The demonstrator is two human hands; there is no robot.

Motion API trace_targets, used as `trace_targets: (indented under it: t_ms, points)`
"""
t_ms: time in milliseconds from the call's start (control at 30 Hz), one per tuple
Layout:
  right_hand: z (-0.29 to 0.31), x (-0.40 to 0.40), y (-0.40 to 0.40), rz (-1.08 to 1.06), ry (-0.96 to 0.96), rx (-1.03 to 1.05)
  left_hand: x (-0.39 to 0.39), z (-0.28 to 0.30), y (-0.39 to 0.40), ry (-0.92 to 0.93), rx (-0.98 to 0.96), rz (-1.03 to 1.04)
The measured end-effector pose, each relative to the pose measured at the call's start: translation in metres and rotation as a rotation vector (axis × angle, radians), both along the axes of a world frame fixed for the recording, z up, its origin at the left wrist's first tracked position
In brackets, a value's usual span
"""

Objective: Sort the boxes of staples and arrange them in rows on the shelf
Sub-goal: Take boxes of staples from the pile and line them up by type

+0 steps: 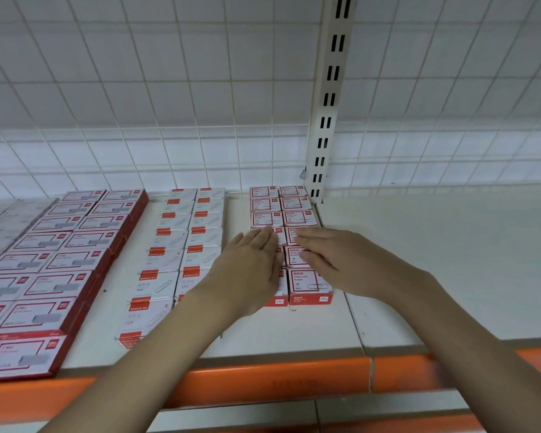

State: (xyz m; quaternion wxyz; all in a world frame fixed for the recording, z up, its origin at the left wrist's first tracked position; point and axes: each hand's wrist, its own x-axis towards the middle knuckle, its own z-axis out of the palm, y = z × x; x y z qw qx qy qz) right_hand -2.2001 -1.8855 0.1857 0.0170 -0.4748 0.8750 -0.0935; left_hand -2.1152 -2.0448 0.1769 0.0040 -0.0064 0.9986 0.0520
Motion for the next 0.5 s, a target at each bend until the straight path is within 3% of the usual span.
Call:
trace_targets:
  t_ms: [500]
  points:
    - [0.002, 0.025, 0.012, 0.034, 0.010, -0.033, 0.030, 0.004, 0.003, -0.064, 0.027, -0.014]
